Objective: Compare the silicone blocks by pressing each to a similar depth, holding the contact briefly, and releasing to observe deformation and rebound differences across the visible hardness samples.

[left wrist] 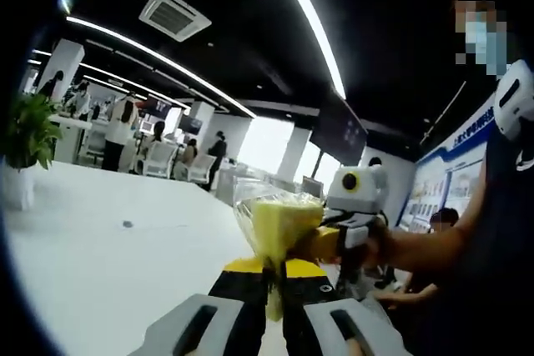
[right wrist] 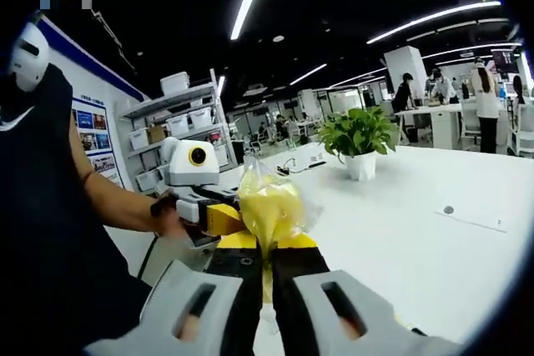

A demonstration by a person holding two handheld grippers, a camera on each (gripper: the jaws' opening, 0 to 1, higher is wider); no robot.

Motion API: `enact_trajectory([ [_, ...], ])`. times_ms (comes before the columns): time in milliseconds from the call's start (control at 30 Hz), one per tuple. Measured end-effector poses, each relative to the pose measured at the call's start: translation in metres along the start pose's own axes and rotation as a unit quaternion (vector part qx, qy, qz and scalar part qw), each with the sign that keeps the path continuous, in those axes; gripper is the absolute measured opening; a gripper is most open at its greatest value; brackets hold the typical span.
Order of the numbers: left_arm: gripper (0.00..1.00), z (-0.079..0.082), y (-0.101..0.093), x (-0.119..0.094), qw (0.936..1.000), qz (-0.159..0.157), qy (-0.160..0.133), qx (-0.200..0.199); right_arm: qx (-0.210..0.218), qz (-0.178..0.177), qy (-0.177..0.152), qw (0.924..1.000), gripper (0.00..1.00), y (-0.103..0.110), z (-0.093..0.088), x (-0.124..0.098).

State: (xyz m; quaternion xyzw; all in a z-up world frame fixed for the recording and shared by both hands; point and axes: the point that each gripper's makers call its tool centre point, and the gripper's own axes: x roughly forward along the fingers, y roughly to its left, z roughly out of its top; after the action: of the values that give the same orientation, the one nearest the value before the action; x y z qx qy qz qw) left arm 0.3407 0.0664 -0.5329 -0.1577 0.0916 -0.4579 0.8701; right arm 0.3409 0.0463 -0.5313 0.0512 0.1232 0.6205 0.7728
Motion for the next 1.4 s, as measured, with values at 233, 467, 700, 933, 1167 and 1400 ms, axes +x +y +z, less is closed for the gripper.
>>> enact_trajectory([
  [233,0.02,-0.006,0.002,0.009,0.9998,0.002,0.018,-0.009,0.018,-0.009,-0.007,0.9998,0.00,-0.008,-0.008,-0.005],
  [467,0.02,-0.007,0.006,0.009,0.9998,-0.003,0.014,-0.012,0.004,-0.014,-0.014,0.9998,0.00,-0.010,-0.007,-0.002],
  [700,0.03,-0.014,0.015,0.003,0.9994,-0.006,0.023,-0.024,0.023,-0.008,-0.003,0.9997,0.00,-0.012,-0.015,0.008],
  [933,0.02,-0.015,0.015,0.007,0.9995,0.000,0.026,-0.015,0.029,-0.009,-0.002,0.9996,0.00,-0.016,-0.017,0.006],
  [1167,0.02,-0.013,0.011,0.006,0.9995,0.002,0.029,-0.013,0.038,-0.003,-0.007,0.9992,0.00,-0.013,-0.014,0.003],
  [1400,0.02,-0.015,0.007,0.008,0.9999,0.003,0.009,-0.005,0.028,0.001,0.007,0.9996,0.00,-0.011,-0.014,-0.001],
])
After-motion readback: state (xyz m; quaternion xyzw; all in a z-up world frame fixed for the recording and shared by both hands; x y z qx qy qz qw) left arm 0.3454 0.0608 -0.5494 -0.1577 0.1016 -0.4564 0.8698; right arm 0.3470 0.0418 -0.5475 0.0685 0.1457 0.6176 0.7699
